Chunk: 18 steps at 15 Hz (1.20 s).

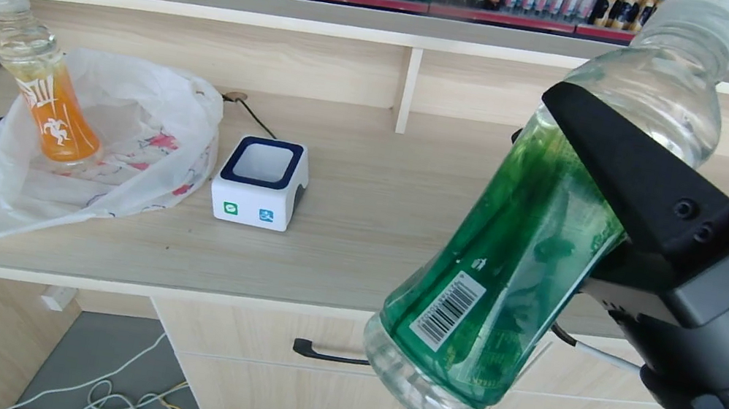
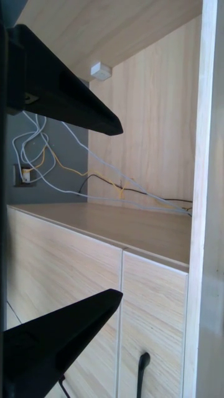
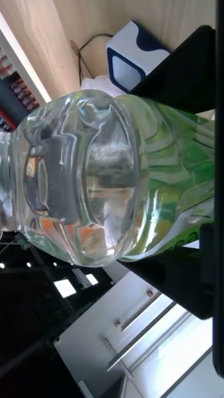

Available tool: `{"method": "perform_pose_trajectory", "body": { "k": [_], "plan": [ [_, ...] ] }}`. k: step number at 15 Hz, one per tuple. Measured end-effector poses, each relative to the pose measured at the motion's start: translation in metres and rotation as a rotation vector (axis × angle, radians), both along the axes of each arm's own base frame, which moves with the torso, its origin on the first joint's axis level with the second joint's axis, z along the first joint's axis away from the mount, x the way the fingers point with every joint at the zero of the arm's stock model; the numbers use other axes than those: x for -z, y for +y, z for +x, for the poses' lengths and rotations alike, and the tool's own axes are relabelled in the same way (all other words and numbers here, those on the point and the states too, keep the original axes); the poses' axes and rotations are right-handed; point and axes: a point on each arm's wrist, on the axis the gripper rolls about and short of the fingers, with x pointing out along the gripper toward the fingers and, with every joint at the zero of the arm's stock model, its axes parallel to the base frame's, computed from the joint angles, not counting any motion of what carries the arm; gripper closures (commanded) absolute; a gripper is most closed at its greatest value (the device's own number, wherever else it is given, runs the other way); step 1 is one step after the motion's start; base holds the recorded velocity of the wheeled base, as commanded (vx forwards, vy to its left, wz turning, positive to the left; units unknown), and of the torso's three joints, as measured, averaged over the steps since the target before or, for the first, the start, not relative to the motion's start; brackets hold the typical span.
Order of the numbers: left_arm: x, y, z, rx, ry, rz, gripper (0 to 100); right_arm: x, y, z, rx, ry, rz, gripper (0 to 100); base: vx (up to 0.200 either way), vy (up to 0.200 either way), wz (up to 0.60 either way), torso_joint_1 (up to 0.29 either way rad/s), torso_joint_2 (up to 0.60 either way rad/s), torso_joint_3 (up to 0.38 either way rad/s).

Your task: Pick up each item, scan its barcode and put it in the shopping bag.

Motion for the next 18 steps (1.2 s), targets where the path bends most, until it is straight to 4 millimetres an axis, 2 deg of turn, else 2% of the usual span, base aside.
{"method": "perform_pose_trajectory", "body": {
  "k": [4, 7, 11, 18],
  "plan": [
    [0.0, 0.0, 0.0, 0.0, 0.0, 0.0, 0, 0.008, -0.003, -0.002, 0.011, 0.006, -0.039, 100, 0.0, 0.0, 0.0, 0.0, 0.0, 0.0],
    [0.0, 0.0, 0.0, 0.0, 0.0, 0.0, 0, 0.021, -0.008, -0.004, 0.067, -0.09, -0.174, 100, 0.0, 0.0, 0.0, 0.0, 0.0, 0.0],
    [0.0, 0.0, 0.0, 0.0, 0.0, 0.0, 0, 0.039, -0.026, 0.008, 0.286, -0.201, -0.373, 100, 0.0, 0.0, 0.0, 0.0, 0.0, 0.0],
    [0.0, 0.0, 0.0, 0.001, 0.0, 0.003, 0, 0.04, -0.037, 0.017, 0.558, -0.332, -0.544, 100, 0.0, 0.0, 0.0, 0.0, 0.0, 0.0]
  ]
}}
